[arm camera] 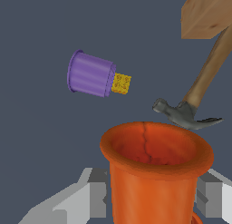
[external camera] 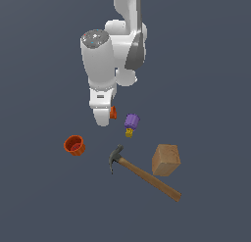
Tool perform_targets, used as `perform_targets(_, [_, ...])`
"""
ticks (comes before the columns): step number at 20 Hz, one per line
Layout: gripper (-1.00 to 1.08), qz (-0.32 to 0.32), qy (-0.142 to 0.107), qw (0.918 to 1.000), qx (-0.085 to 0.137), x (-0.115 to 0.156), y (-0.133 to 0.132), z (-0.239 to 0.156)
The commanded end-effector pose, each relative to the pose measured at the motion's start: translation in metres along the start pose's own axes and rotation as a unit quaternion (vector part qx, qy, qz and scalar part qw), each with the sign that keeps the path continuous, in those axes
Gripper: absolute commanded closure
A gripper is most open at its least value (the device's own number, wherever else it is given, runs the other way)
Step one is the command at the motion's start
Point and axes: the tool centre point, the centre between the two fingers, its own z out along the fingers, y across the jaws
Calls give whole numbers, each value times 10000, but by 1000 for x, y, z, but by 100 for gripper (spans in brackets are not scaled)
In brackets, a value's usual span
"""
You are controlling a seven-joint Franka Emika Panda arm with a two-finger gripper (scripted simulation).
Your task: Pick up a designated object from a clutter of objects.
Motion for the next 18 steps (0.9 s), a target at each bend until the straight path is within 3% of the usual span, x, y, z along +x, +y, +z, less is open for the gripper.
perform_targets(1, [108, -3, 11, 10000, -8, -12, -9, -20])
perform_targets(18, [108, -4, 36, 10000, -21, -102, -70, -160])
